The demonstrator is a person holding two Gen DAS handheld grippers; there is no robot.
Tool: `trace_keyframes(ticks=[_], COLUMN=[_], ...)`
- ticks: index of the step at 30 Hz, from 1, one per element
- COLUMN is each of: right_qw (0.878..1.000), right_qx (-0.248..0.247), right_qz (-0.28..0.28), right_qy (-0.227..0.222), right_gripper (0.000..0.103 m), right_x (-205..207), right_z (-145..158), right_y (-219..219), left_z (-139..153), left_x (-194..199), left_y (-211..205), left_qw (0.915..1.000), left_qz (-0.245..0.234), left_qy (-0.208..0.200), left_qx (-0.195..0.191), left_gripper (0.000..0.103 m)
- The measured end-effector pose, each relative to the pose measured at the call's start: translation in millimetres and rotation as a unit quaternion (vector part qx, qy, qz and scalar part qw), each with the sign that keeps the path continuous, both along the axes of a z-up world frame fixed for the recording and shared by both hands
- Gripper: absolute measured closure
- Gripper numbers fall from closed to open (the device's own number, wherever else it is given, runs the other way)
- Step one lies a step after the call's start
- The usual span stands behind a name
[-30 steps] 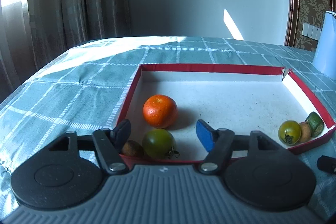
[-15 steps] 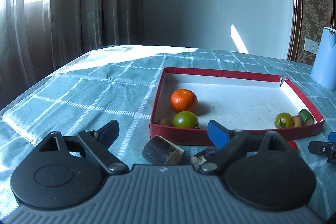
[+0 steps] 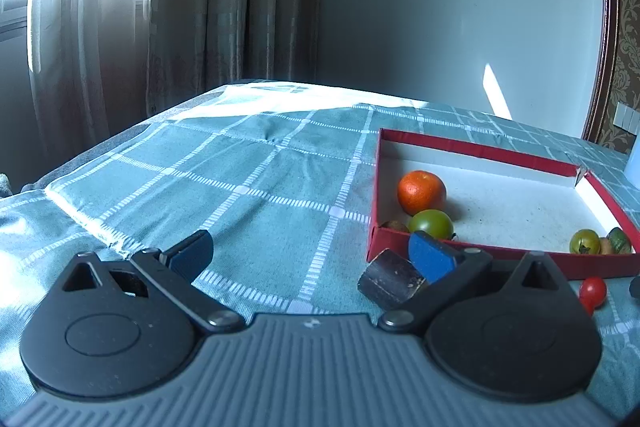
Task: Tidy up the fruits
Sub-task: 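Grasp a red cherry tomato on the table with the right gripper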
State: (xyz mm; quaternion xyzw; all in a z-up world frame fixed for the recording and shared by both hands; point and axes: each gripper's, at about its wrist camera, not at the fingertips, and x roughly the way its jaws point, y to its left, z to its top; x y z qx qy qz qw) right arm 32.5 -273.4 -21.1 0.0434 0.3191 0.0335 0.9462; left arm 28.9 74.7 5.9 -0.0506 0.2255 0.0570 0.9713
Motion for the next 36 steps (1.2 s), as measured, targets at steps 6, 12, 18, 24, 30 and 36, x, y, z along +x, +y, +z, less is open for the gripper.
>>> trace_keyframes(ticks=[6, 12, 18, 24, 30, 36], right_qw=[0.998, 0.992, 0.990, 0.989, 0.988, 0.988], right_qx=[0.019, -0.052, -0.067, -0.060, -0.061, -0.062], right_qz=[0.047, 0.109, 0.125, 0.136, 0.140, 0.143], right_qy=[-0.037, -0.033, -0.016, -0.012, -0.008, 0.001], right_gripper=[0.020, 0.033, 0.058, 0.058, 0.065, 0.079], right_x=[-24, -24, -9, -4, 7, 11], right_z=[8, 9, 4, 3, 1, -2], right_y=[9, 52, 70, 76, 84, 88], left_z=[-2, -3, -4, -4, -4, -5], left_x=[2, 2, 2, 2, 2, 4], left_y=[6, 2, 4, 4, 3, 5], left_qw=[0.9997, 0.9998, 0.9996, 0.9994, 0.9994, 0.9992], left_qz=[0.000, -0.006, -0.009, -0.015, -0.017, -0.018], left_qy=[0.008, 0.013, 0.016, 0.015, 0.016, 0.020], left_qx=[-0.022, -0.015, -0.023, -0.026, -0.026, -0.030], left_gripper=[0.000, 0.000, 0.000, 0.000, 0.000, 0.000])
